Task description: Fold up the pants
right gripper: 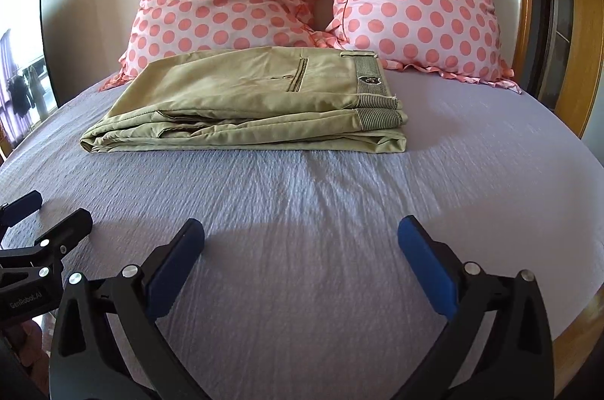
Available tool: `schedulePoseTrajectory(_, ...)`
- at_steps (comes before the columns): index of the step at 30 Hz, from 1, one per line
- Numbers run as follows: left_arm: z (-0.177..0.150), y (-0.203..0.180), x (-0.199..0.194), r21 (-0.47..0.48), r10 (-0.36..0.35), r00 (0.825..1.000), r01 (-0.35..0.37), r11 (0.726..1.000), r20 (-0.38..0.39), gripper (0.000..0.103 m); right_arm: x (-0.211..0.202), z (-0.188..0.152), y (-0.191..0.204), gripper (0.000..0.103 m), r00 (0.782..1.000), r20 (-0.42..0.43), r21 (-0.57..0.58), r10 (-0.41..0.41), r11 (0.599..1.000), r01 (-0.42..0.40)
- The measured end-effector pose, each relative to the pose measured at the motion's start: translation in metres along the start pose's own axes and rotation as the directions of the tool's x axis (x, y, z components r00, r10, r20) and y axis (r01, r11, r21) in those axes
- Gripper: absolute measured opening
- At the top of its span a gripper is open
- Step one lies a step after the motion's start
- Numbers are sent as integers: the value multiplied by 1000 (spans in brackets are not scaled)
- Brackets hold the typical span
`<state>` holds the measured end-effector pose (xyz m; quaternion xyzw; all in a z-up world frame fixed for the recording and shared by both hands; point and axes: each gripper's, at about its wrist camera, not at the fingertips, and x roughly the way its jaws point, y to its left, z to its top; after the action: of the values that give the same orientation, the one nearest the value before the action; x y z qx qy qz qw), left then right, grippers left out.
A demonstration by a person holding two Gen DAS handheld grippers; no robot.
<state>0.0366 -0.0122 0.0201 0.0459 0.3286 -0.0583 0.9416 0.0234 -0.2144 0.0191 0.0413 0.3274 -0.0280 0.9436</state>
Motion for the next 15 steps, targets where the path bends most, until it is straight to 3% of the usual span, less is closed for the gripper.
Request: schedulePoseTrajectory(15, 0, -2, 0, 6, 2, 1000, -2, 1000, 9, 101, 0, 0, 0, 102, 1000, 1, 0, -4, 1000, 4)
